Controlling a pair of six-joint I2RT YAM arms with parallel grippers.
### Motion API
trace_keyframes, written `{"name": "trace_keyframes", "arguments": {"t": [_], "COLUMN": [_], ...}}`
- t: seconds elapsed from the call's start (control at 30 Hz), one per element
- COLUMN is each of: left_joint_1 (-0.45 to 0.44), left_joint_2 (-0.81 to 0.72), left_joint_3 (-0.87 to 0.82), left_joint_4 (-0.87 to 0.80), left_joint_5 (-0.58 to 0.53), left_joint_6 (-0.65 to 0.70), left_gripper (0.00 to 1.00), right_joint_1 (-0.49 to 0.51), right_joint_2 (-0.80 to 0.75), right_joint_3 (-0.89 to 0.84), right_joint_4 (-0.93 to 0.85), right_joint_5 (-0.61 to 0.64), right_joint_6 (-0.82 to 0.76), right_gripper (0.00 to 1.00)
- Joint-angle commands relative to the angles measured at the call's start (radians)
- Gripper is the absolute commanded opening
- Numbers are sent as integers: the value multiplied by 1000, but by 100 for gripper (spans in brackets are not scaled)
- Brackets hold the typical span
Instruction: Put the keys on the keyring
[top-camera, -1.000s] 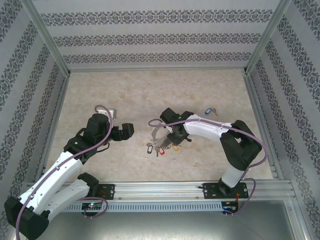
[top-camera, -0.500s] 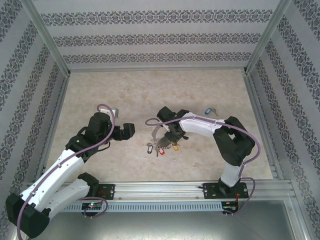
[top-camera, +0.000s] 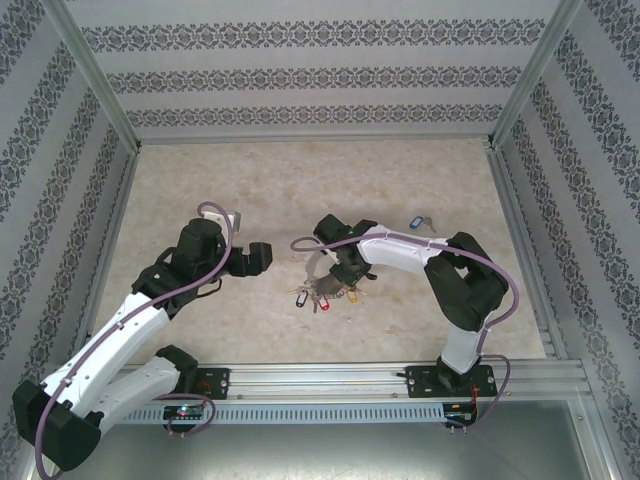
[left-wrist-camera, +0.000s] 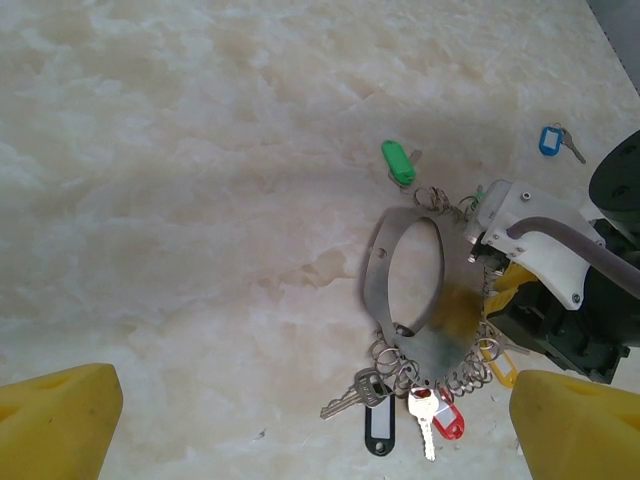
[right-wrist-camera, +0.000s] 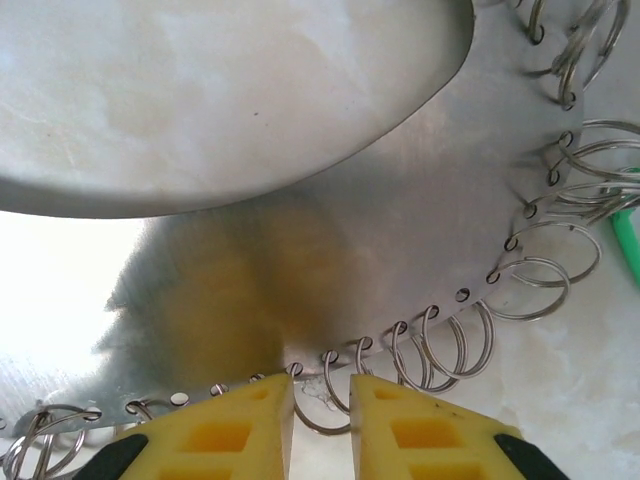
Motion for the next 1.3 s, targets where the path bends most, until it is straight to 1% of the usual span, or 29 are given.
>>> {"name": "trace_keyframes", "arguments": {"t": [0.0,0.07,0.17,0.2,0.27,0.3,0.33,0.37,0.4,0.47,0.53,0.6,0.7,0.73,0.8,0.87,0.97,1.07,1.13,1.2,1.27], "left_joint_1": [-5,-4,-4,-4,-3,-4,-4,-4,-3,-5,-5,-6,-5,-6,-6,-8,-7,-7,-8,-8,-7], "left_joint_2": [-13,-21,-28,-28,-26,-24,-19,-13,-9,4,13,28,59,69,79,76,57,39,39,46,59], "left_joint_3": [23,14,0,-4,-12,-19,-23,-24,-26,-25,-27,-25,-16,-11,-5,-8,-14,-29,-41,-49,-43], "left_joint_4": [-27,-25,-21,-20,-9,-3,4,8,13,20,31,36,36,35,33,32,23,16,25,39,44], "left_joint_5": [4,1,-5,-5,-1,4,8,12,16,23,29,35,48,53,57,58,57,42,36,41,48], "left_joint_6": [20,16,10,6,-3,-7,-11,-13,-16,-17,-18,-20,-20,-23,-32,-42,-48,-45,-49,-54,-55], "left_gripper": [100,100,100,100,100,100,100,100,100,100,100,100,100,100,100,100,100,100,100,100,100], "right_joint_1": [-22,-41,-72,-89,-139,-170,-196,-207,-204,-191,-208,-225,-222,-219,-217,-224,-246,-262,-274,-286,-287], "right_joint_2": [-59,-101,-178,-200,-229,-247,-271,-304,-341,-405,-416,-395,-351,-342,-344,-359,-394,-418,-398,-363,-340], "right_joint_3": [20,18,-28,-48,-87,-119,-178,-232,-295,-381,-400,-382,-383,-384,-381,-385,-421,-451,-471,-490,-483], "right_joint_4": [-51,-42,4,19,22,26,84,153,226,362,389,384,435,451,446,428,423,405,418,471,481], "right_joint_5": [-12,-60,-121,-126,-166,-241,-331,-393,-411,-418,-448,-494,-581,-594,-556,-517,-493,-462,-459,-490,-487], "right_joint_6": [56,108,244,335,594,747,883,993,1120,1290,1404,1471,1600,1638,1676,1696,1720,1685,1658,1650,1630], "right_gripper": [22,22,22,21,18,16,15,14,15,17,18,17,14,13,13,13,16,18,17,17,20]}}
